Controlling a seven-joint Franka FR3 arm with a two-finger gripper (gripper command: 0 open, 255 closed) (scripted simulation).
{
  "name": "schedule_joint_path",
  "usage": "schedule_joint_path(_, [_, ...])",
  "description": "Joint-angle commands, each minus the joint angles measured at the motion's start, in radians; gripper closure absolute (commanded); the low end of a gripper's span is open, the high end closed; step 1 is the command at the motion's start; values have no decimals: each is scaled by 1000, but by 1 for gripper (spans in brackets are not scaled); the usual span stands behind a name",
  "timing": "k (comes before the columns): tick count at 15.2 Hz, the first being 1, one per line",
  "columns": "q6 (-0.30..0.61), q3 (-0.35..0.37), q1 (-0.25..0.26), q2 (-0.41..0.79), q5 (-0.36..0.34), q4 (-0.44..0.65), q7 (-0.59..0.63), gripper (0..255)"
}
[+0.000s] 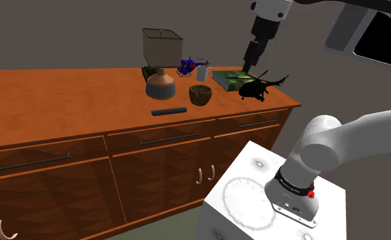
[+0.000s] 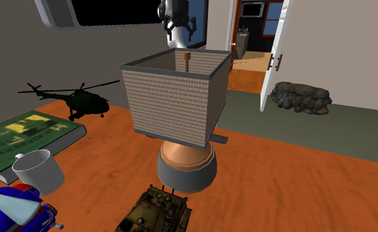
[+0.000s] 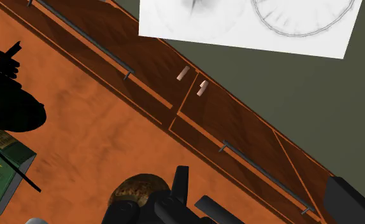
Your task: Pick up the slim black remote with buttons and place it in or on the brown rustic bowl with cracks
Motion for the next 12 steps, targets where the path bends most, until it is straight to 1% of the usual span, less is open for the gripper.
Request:
schedule_joint_path(1, [0, 0, 0, 0, 0, 0, 0, 0])
schedule_joint_path(6, [133, -62, 32, 145, -18, -7, -139, 0])
schedule_joint_path(12, [273, -123, 72, 350, -16, 34, -307, 0])
